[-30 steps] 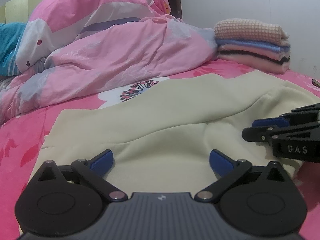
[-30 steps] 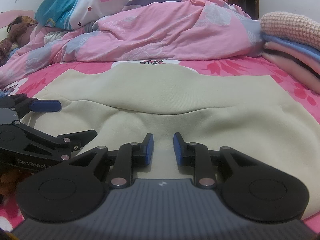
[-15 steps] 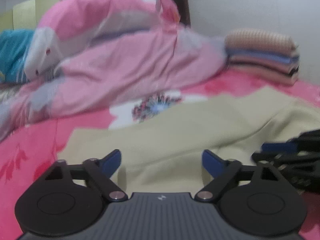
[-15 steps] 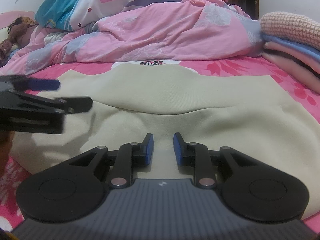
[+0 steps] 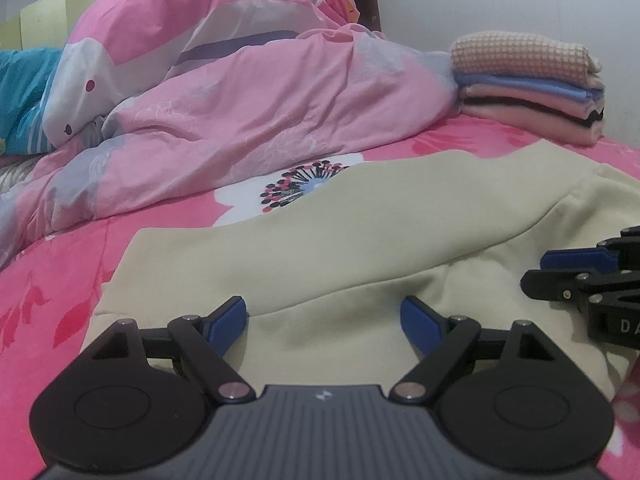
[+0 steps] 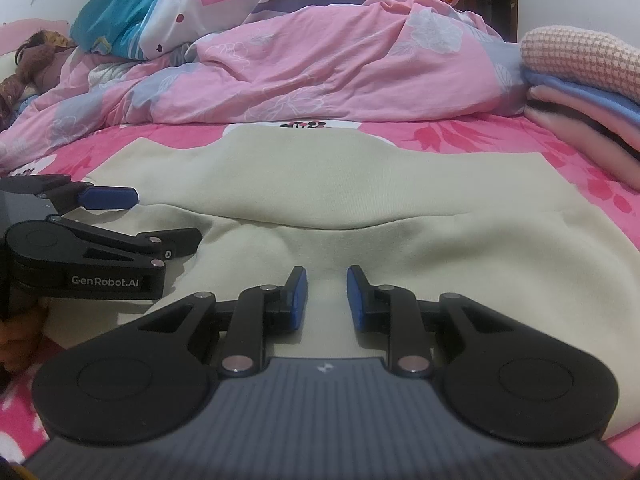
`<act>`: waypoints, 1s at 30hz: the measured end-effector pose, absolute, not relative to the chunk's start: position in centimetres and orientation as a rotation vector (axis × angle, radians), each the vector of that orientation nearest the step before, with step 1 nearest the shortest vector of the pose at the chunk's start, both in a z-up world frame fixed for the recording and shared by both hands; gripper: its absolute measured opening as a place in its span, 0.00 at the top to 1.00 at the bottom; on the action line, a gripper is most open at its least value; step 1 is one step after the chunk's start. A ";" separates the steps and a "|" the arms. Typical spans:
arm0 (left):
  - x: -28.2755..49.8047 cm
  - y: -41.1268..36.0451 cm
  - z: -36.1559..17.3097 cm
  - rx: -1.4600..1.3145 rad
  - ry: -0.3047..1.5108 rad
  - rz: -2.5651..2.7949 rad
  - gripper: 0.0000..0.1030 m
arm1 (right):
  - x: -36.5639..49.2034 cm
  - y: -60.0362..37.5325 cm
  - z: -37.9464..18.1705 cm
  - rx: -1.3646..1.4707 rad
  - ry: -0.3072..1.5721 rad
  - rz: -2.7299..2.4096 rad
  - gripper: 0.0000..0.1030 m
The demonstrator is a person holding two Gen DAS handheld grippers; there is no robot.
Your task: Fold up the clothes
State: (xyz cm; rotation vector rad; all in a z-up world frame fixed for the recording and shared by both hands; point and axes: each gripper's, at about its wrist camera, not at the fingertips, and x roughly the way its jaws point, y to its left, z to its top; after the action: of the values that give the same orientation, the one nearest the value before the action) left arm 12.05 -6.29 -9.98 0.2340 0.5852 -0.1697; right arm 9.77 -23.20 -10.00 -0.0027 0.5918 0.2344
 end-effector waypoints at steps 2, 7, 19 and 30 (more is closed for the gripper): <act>12.1 -6.3 -10.0 0.232 0.586 -0.171 0.16 | 9.7 -23.2 -10.0 -0.004 0.591 0.234 0.79; 12.2 -6.2 -10.0 0.230 0.592 -0.173 0.16 | 9.7 -23.2 -10.0 -0.007 0.588 0.232 0.79; 12.7 -6.5 -9.4 0.233 0.650 -0.163 0.14 | 9.7 -23.3 -7.2 -0.038 0.661 0.258 0.71; 13.7 -7.0 -8.6 0.217 0.755 -0.128 0.09 | 6.5 -23.0 -7.7 -0.153 0.692 0.392 0.66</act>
State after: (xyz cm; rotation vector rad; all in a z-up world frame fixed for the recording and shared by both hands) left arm 13.69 -7.02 -8.59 0.2170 0.7546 -0.1283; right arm 6.48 -23.05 -7.68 -0.1530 0.6922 0.3923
